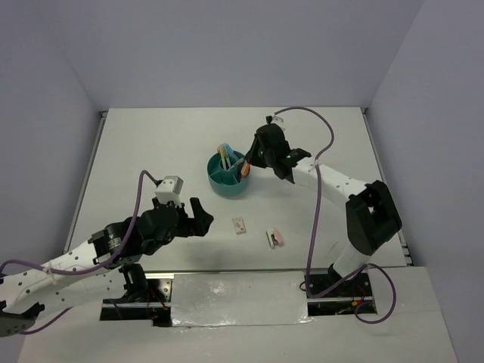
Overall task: Sort the stationery into containers
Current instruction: Place the stationery in the storage box, then pick up the stationery from the center of the board.
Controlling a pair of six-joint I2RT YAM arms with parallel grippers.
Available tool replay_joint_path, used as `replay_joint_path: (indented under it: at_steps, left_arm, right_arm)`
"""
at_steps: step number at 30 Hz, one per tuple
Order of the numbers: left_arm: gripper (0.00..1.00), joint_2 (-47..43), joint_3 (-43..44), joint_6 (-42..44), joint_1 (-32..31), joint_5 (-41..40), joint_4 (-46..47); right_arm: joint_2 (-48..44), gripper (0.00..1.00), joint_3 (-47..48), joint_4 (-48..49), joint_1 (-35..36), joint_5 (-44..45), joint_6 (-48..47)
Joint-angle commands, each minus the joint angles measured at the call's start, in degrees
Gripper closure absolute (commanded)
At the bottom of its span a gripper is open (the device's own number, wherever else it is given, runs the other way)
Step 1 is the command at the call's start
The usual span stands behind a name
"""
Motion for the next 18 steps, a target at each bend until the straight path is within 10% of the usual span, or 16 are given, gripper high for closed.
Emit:
replay_joint_path:
  at_steps: [1, 3, 4, 8, 18]
  left_arm:
    - [0.01, -1.2, -0.3, -1.1, 0.1, 0.4, 0.1]
    - [0.01, -1.3, -0.1, -1.0, 0.1, 0.4, -0.4]
    - [0.01, -1.2, 0.0, -0.8, 0.1, 0.4, -0.5]
    - [0.01, -0.8, 0.2, -0.5, 0.1, 1.1, -0.6]
    - [0.01, 13.4, 2.7, -3.7, 0.1, 2.6, 0.0]
  right_arm:
    - [2.3, 0.95, 3.2, 1.8, -0.1, -0.4, -0.4]
    - [3.2, 0.86, 4.0, 1.3, -0.1, -1.3, -0.4]
    - [3.5, 0.64, 4.2, 1.2, -0.1, -1.5, 0.0]
    - [1.3, 0.27, 3.4, 1.4, -0.1, -1.6, 1.0]
    - [-13.9, 0.11, -1.7, -3.5, -3.7, 1.4, -0.4]
